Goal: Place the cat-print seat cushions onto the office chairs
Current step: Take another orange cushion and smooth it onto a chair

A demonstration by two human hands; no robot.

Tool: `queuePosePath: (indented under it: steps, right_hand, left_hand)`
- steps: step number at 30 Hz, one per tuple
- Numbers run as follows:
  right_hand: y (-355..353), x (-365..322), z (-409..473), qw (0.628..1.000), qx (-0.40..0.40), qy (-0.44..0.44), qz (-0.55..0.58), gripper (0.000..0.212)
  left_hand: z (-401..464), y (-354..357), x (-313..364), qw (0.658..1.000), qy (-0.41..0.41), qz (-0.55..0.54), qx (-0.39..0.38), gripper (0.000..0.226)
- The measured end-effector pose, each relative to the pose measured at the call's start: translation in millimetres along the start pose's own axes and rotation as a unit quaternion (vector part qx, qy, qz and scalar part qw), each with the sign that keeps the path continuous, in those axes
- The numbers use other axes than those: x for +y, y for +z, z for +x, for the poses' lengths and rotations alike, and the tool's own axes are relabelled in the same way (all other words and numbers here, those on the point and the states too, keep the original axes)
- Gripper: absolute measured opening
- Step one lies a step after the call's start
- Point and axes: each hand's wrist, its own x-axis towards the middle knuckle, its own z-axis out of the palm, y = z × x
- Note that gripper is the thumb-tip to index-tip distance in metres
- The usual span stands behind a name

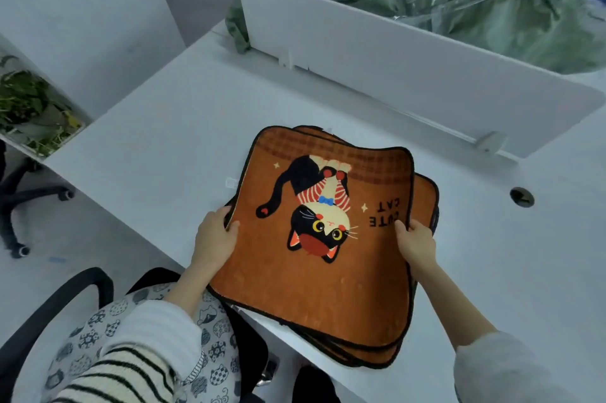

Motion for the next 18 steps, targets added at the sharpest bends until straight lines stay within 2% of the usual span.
queuePosePath:
  steps: [8,12,15,18]
  right_hand:
    - [-26,-21,-91,0.980,0.069,-0.125,0.139,0.030]
    - [-58,-12,-169,0.957,0.154,-0.167,0.179,0.031]
    - [-86,13,-231,0.935,0.220,-0.186,0.208,0.032]
    - [-114,45,-287,0.916,0.264,-0.187,0.237,0.031]
  left_hand:
    - [-54,-32,38,0.989,0.096,-0.112,0.004,0.033]
    - [-112,-47,61,0.973,0.086,-0.201,-0.075,0.034]
    - [-163,-50,73,0.939,0.079,-0.301,-0.142,0.042]
    - [-221,-46,81,0.900,0.059,-0.378,-0.211,0.034]
